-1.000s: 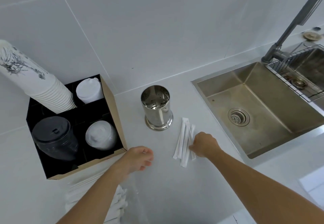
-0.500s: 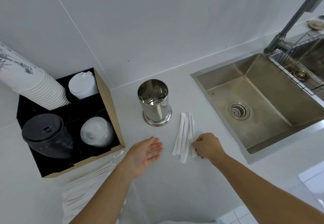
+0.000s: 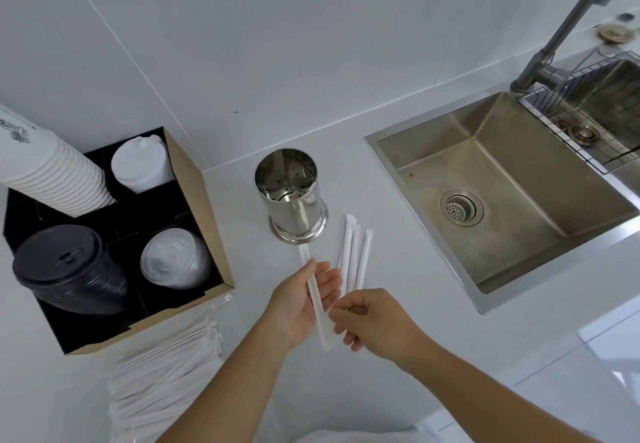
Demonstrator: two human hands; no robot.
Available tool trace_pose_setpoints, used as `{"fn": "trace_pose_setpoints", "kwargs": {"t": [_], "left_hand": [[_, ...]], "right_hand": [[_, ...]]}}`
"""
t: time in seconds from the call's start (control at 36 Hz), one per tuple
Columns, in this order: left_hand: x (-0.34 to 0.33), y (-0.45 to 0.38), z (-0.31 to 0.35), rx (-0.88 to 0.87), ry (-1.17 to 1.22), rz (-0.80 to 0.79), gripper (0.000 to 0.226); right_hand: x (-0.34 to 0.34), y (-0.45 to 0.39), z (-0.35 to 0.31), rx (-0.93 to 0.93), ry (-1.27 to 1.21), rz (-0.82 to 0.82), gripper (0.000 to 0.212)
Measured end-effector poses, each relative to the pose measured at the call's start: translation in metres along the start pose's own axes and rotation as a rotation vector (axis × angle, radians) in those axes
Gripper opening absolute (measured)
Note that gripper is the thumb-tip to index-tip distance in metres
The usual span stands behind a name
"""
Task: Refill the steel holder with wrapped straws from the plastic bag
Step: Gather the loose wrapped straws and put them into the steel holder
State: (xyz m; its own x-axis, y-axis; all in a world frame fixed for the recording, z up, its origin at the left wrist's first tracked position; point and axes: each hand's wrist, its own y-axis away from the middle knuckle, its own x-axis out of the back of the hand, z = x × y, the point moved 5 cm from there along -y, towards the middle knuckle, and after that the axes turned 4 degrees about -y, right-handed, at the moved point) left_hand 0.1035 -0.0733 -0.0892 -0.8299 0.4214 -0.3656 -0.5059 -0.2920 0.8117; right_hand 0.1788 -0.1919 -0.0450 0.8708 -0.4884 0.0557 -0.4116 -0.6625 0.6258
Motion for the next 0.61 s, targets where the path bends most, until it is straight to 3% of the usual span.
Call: {"fn": "trace_pose_setpoints", "kwargs": {"t": [0.17, 0.36, 0.61], "left_hand": [[0.013, -0.001, 0.004, -0.025, -0.023, 0.098, 0.021], [0.025, -0.002, 0.006, -0.043, -0.08, 0.146, 0.02], [0.033, -0.003, 0.007, -0.068, -0.103, 0.166, 0.02]], "right_hand": [[0.035, -0.024, 0.006, -0.039, 0.029, 0.181, 0.015], [0.062, -0.069, 0.013, -0.078, 0.451, 0.349, 0.018], [0.059, -0.088, 0.004, -0.146, 0.605, 0.386, 0.015]]}}
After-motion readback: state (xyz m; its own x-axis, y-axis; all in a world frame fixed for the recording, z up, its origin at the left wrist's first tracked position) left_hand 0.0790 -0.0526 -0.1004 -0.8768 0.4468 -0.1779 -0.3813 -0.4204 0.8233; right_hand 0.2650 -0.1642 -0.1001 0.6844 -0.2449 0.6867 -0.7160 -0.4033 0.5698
